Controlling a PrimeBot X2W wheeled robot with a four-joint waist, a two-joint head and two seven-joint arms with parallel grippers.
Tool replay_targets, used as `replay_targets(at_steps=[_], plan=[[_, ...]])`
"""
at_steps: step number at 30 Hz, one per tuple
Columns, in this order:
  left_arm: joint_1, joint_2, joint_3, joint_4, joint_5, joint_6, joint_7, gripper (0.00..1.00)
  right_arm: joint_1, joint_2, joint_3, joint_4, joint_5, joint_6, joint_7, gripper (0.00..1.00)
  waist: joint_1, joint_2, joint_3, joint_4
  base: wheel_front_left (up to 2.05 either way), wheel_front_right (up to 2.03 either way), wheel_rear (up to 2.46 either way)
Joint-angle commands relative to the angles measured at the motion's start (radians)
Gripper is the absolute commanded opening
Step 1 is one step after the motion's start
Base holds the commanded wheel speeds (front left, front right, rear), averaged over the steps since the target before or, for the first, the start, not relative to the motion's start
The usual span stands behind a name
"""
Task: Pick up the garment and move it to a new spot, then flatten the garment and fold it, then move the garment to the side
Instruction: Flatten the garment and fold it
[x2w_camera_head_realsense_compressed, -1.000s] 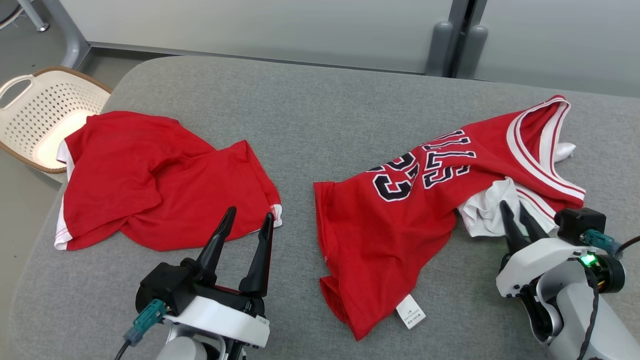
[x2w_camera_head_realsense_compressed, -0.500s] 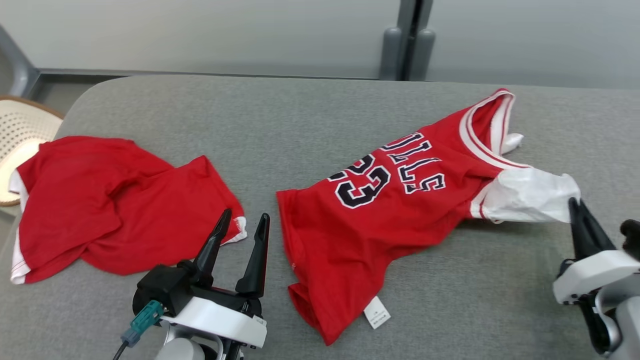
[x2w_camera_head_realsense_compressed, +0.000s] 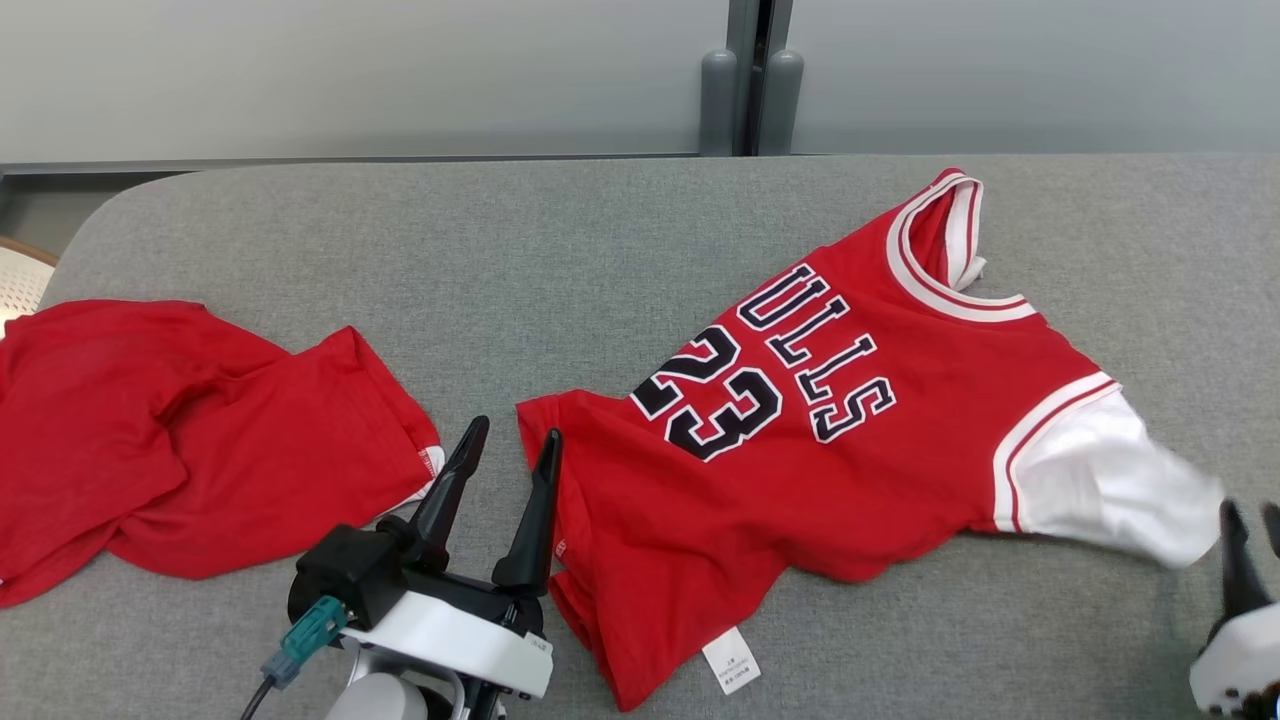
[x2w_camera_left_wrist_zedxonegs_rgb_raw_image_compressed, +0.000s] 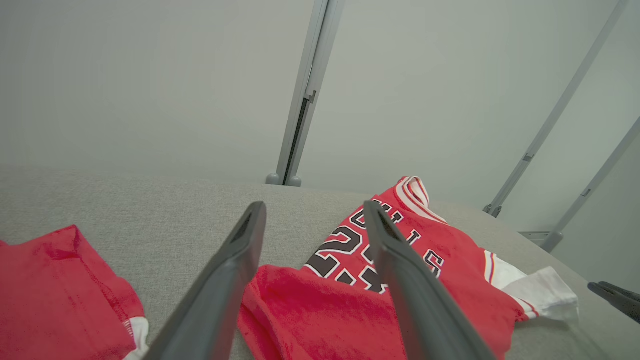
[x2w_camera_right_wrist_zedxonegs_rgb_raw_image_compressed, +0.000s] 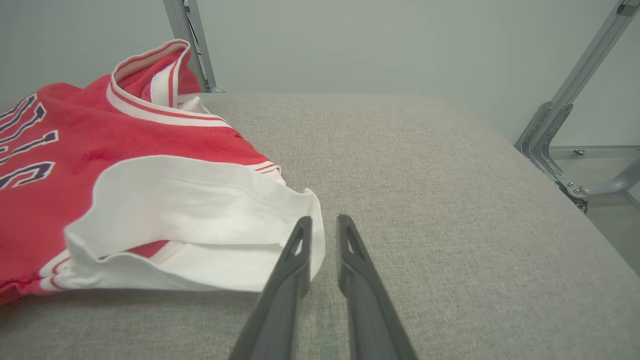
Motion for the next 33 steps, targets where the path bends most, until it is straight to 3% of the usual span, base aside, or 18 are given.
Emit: replay_targets(at_steps=[1,6,9,15,23,29,33], plan=[[-0.003,0.003,0.0,0.004,0.001,0.004,0.0,1.0,0.018,0.012,-0.022,-0.004,-0.002,0.0,0.009,1.0,0.0,0.0,0.0,-0.001,0.0,0.0,0.0],[-0.002,0.004,0.005,0.017,0.01,0.0,0.0,1.0,0.038,0.091,-0.112,-0.062,0.009,0.0,-0.044,1.0,0.0,0.0,-0.003,-0.006,0.0,0.0,0.0],[0.001,0.003,0.008,0.024,0.015,-0.004,0.0,1.0,0.019,0.119,-0.096,-0.132,0.011,0.0,-0.119,1.0,0.0,0.0,-0.008,-0.006,0.0,0.0,0.0],[0.013,0.004,-0.013,0.037,0.023,-0.012,0.0,1.0,-0.004,0.105,-0.011,-0.221,0.042,0.0,-0.203,1.0,0.0,0.0,-0.018,0.018,0.0,0.0,0.0],[0.044,0.004,-0.086,0.077,-0.05,-0.021,0.0,1.0,-0.008,0.109,0.015,-0.198,0.011,0.0,-0.232,1.0,0.0,0.0,-0.022,0.066,0.0,0.0,0.0],[0.072,0.005,-0.191,0.129,-0.065,-0.034,0.0,1.0,-0.017,0.118,-0.002,-0.172,0.004,0.0,-0.241,1.0,0.0,0.0,-0.016,0.091,0.0,0.0,0.0],[0.071,0.036,-0.285,0.184,-0.078,-0.04,0.036,1.0,-0.025,0.123,-0.014,-0.158,-0.002,0.0,-0.246,1.0,0.0,0.0,-0.013,0.098,0.0,0.0,0.0]])
